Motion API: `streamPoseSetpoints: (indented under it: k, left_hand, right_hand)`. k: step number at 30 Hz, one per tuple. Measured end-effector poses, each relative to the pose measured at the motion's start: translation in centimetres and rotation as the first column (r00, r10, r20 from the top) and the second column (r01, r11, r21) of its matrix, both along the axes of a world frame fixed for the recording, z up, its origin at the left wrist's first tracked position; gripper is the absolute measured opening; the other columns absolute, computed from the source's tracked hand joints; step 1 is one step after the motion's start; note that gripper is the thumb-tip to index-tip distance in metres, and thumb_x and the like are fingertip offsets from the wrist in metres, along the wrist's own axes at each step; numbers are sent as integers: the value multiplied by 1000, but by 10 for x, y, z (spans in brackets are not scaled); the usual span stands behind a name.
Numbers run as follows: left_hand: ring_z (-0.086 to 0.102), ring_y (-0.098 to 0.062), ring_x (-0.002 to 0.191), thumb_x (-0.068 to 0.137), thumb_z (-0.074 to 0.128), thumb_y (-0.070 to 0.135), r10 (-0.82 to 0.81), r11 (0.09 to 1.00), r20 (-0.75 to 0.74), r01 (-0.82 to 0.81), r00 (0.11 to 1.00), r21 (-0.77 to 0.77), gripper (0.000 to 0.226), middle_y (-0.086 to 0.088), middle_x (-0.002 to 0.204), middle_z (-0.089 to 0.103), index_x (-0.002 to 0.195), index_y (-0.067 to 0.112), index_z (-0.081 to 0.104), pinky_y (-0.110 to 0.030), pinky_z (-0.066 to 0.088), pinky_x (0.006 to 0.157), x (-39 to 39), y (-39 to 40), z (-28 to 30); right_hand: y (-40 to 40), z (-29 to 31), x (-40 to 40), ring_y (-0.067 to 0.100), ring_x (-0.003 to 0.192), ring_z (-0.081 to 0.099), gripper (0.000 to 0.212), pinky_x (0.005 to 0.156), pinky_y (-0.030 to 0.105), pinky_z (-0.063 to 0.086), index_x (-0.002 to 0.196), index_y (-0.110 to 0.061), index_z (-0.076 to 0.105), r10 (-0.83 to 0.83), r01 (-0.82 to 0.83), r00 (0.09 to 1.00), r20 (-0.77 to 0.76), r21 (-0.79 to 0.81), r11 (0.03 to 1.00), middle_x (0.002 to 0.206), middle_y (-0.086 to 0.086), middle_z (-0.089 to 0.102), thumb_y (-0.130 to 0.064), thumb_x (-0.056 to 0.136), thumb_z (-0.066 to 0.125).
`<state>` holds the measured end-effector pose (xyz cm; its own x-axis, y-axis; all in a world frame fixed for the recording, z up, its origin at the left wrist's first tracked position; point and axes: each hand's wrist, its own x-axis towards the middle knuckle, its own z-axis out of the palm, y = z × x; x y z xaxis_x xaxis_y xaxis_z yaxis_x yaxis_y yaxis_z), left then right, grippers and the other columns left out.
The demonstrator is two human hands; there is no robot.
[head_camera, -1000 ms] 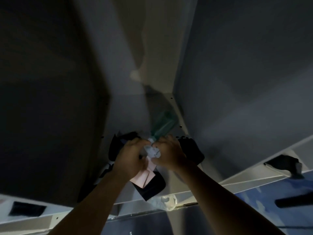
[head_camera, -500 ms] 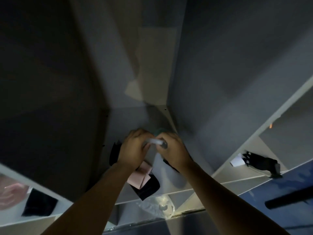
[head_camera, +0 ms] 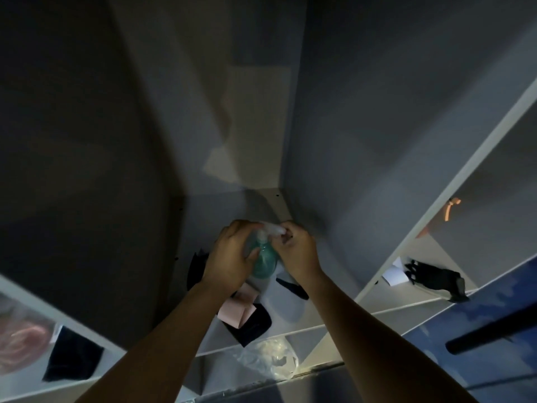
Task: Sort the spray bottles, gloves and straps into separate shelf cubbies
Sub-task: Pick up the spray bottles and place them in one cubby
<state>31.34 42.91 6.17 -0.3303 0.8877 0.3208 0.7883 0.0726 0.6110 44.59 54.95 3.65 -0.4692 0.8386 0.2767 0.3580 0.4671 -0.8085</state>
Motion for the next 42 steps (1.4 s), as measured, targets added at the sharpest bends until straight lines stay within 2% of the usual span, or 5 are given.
streamPoseSetpoints:
  k: [7,14,22,34,42]
  left_hand:
    - [56,-1,103,81,74,5,-47,988,160,22,986,154,40,9,114,59,112,27,63,-9,43,92,53,-27,39]
    - [61,6,98,88,72,23,-187,979,331,146,925,145,26,24,103,64,107,39,64,-12,48,81,166,-59,77]
    - [64,-3,97,89,67,8,-354,935,463,305,813,181,37,14,110,67,117,32,64,-16,52,82,270,-11,111]
    - [65,-9,104,95,62,20,-136,987,528,161,839,-1,30,7,110,68,124,27,61,-22,55,88,346,84,100]
    - [63,-10,111,92,69,17,-17,999,542,31,840,-16,43,7,120,65,129,35,57,-38,54,97,367,138,83]
  right_hand:
    - [-48,37,54,2,82,58,38,68,7,45,114,-27,63,-102,98,992,-77,-53,994,105,-7,58,-22,80,80]
    - [-123,91,184,15,76,65,34,73,37,58,107,-40,65,-240,201,945,-224,-182,962,88,-4,68,-23,81,77]
    - [-81,132,295,17,82,64,35,75,28,55,111,-29,66,-384,361,871,-307,-131,923,92,2,66,-12,83,78]
    - [31,111,385,-2,77,64,41,68,9,50,115,-22,60,-265,217,932,-246,-206,954,90,1,66,-3,82,76]
    - [119,83,408,12,85,65,44,72,20,55,117,-30,61,-290,257,937,-196,-178,950,102,-3,62,-15,80,79]
